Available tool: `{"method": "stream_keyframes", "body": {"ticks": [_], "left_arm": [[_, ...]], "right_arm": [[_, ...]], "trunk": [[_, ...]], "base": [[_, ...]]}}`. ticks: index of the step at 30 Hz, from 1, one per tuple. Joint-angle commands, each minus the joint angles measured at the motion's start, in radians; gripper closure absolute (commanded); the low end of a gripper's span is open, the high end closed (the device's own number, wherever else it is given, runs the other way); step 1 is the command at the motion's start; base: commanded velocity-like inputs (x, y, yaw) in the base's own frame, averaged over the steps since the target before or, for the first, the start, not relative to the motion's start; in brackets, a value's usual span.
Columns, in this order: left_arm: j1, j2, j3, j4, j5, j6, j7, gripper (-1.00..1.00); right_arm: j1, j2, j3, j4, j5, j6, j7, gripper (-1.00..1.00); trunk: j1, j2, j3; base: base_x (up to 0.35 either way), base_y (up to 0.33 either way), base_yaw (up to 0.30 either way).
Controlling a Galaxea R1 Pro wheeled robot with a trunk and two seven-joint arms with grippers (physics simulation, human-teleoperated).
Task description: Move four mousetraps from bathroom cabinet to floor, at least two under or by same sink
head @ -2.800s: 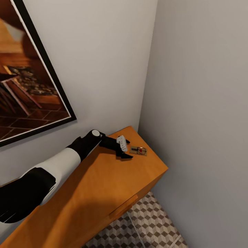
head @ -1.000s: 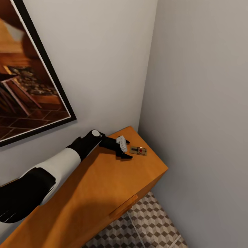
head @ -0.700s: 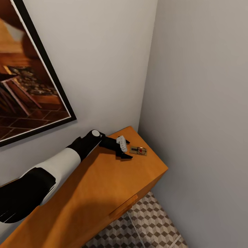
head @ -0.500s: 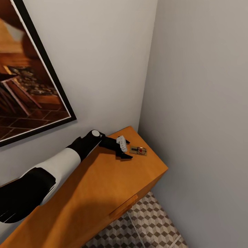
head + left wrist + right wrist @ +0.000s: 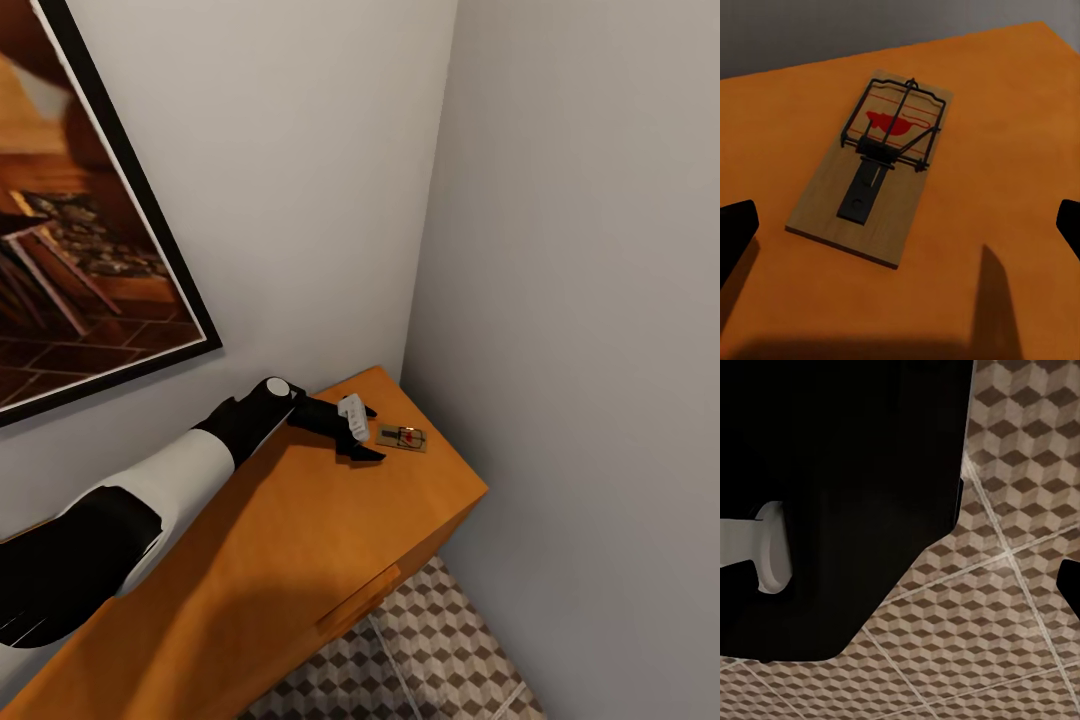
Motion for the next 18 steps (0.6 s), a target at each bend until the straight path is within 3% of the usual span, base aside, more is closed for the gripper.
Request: {"method": "stream_keyframes", "body": {"ticks": [1, 18], "left_arm": [[-0.001, 0.0, 0.0, 0.0, -0.005, -0.002, -0.002, -1.0], [-0.001, -0.001, 0.0, 0.0, -0.005, -0.002, -0.001, -1.0]], "right_arm": [[0.0, 0.0, -0.009, 0.001, 0.007, -0.003, 0.004, -1.0], [0.0, 0.0, -0.009, 0.001, 0.007, -0.003, 0.004, -1.0]], "trunk": [[0.001, -0.002, -0.001], [0.001, -0.002, -0.001]], "base": [[0.0, 0.0, 0.0], [0.0, 0.0, 0.0]]}}
